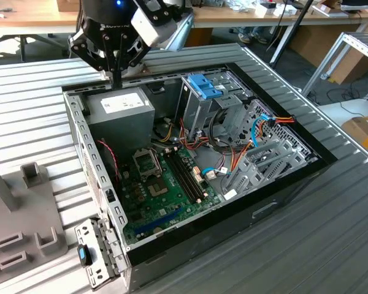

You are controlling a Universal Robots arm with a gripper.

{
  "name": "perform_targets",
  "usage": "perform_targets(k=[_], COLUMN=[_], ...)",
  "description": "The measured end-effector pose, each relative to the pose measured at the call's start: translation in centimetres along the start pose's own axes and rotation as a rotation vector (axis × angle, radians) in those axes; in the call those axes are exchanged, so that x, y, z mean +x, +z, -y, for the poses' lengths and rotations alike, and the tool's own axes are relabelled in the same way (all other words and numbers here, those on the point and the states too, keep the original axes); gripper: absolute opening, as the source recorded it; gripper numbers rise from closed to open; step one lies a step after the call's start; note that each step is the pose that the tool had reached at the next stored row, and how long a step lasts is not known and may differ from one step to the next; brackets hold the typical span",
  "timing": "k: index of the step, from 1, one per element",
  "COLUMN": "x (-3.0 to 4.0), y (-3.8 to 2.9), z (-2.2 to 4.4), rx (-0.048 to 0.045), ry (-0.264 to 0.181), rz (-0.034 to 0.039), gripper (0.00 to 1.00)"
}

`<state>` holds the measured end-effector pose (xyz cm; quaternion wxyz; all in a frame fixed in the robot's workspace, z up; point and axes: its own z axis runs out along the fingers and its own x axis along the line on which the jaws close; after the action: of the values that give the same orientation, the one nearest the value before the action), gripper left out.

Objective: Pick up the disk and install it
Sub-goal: 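Reach for the disk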

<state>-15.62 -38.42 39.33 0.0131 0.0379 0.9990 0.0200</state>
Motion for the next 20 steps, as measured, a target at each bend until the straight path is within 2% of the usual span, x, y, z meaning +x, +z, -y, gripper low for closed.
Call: perform_targets(k=[13,20], x=[1.42,3.07], y=[-0.04,-0.09], z=[0.11,0.23], rx=[0.0,0.0], ry=[0.0,0.0], rz=[0.0,0.0], gripper=[0.11,0.11])
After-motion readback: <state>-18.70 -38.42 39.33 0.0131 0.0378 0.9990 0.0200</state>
